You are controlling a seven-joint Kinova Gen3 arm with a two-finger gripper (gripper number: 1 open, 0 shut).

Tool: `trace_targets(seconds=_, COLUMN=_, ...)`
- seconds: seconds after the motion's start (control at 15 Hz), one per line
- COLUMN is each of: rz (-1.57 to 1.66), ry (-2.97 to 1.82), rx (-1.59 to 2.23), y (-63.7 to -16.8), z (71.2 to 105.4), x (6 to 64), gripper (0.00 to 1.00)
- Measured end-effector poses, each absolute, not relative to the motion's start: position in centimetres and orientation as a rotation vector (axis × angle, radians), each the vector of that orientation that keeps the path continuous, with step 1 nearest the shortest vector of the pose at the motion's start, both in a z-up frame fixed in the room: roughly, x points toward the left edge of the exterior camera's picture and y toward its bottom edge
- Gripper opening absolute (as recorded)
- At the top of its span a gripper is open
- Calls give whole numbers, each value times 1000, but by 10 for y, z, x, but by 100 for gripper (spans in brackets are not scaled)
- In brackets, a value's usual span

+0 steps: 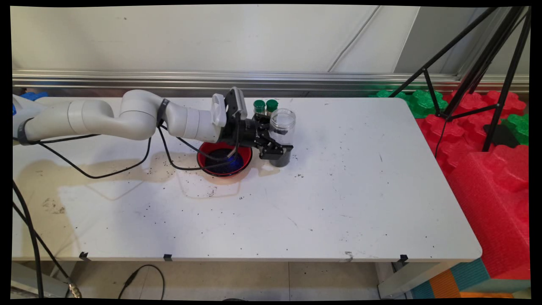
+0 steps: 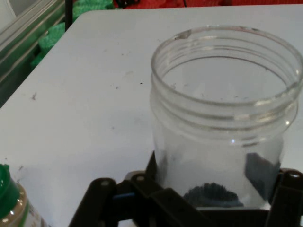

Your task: Place the picked object on the table

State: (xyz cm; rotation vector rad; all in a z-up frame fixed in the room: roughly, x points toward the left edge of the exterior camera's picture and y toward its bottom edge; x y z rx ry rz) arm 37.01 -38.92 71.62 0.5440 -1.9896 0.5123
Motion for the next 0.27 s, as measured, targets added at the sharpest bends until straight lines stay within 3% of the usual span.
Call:
trace_targets(seconds=0.07, rz=512, ry=-1993, rx=544, y=-389, z=715, x=371, gripper=100)
trace_targets(seconds=0.27, rz=514, ry=-1998, rx=544, y=-387, z=714, x=372, gripper=100)
